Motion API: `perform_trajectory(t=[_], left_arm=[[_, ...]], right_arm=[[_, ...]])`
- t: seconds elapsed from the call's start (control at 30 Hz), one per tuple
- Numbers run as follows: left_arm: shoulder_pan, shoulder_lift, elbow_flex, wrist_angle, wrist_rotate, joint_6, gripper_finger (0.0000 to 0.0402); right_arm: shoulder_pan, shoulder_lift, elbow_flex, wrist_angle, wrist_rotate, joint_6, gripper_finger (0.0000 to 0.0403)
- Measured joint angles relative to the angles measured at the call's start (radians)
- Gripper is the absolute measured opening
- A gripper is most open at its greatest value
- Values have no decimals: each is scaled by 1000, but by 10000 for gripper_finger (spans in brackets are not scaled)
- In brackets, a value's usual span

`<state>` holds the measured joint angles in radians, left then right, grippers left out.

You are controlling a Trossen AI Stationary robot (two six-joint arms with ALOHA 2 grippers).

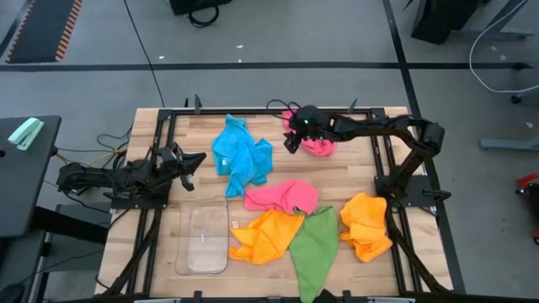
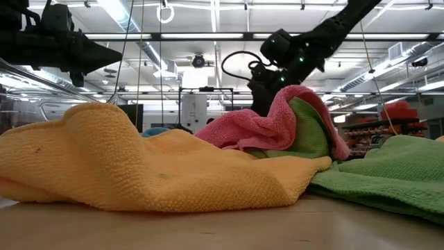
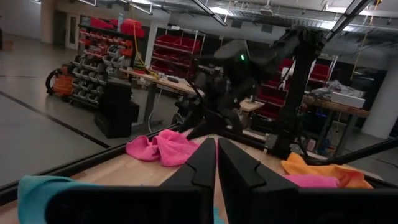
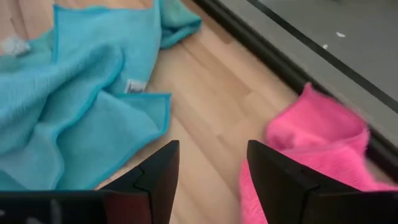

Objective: Fold microfiber towels
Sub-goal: Fold the top pink microfiber cloth

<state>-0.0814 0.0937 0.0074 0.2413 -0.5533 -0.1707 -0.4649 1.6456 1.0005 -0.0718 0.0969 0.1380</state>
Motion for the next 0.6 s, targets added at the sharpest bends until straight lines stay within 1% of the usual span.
perform_trajectory(t=[0.13, 0.4, 0.6], left_arm=[[0, 0, 0, 1, 0, 0, 33], [0, 0, 0, -3, 2, 1, 27], [0, 0, 0, -3, 1, 0, 26]], right_arm=[[-8, 20, 74, -102, 18, -7, 198], [-31, 59, 91, -100, 31, 1, 198], [-72, 138, 91, -41, 34, 0, 198]])
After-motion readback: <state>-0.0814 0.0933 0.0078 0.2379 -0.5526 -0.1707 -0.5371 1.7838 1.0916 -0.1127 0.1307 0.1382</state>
